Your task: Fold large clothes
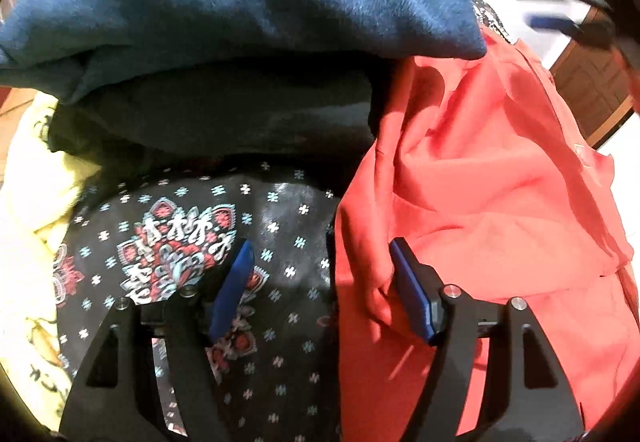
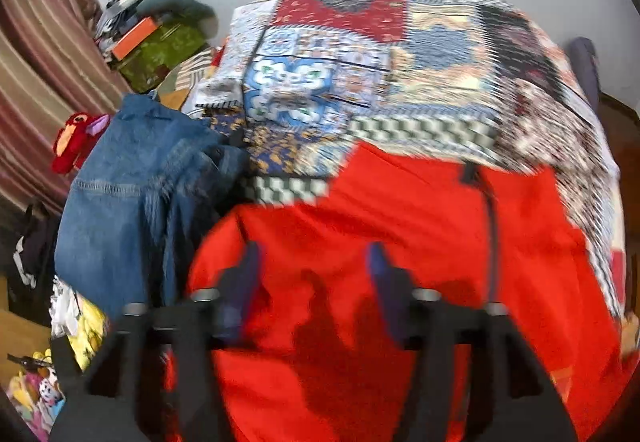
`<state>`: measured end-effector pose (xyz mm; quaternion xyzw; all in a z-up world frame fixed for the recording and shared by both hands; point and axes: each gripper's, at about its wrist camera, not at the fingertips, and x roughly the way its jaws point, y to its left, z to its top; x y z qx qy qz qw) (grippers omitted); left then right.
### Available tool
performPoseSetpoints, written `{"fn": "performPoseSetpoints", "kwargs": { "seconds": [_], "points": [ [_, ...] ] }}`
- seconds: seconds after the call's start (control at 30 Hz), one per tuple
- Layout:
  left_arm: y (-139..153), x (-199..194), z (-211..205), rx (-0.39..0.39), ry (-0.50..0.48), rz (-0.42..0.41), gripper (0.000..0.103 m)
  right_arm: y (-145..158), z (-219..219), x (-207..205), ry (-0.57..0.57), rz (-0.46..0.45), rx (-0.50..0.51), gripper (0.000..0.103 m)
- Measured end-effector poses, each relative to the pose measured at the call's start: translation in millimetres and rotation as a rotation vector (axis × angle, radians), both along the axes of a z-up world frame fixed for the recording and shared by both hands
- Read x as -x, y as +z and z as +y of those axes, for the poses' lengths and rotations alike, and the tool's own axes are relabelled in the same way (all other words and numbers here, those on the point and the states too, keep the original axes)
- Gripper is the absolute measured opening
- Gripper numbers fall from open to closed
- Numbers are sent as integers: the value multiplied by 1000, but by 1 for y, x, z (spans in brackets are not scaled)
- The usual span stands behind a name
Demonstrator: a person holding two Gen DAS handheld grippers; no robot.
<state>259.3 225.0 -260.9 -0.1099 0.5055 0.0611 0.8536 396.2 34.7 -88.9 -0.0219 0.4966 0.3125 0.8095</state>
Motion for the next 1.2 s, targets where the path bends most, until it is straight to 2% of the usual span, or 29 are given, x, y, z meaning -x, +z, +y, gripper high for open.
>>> {"fn": "performPoseSetpoints", "kwargs": {
  "seconds": [0.2, 0.3, 0.47, 0.67, 0.77, 0.83, 1.03, 1.2],
  "points": [
    [28, 23, -23, -91, -18, -21, 69, 3, -81, 44, -13, -56, 85, 60],
    [44, 26, -39, -119, -41, -38, 69, 0, -132, 67, -39, -69, 115, 71],
    [70, 22, -67, -134, -84, -74, 69, -10, -213, 90, -183, -74, 155, 74],
    [95, -2, -117, -131, -145, -123, 75, -26, -311, 100, -416, 16, 86, 74],
    [96, -20, -137, -128, -176, -130, 82, -37, -350, 103, -511, 62, 48, 74],
    [92, -29, -152, -127, -198, -124, 82, -50, -375, 102, -581, 109, 25, 74],
    [58, -49, -183, -108, -253, -46, 82, -94, -417, 91, -703, 276, -57, 74],
    [27, -61, -196, -133, -271, 32, 82, -111, -433, 71, -775, 293, -157, 74]
  ]
}}
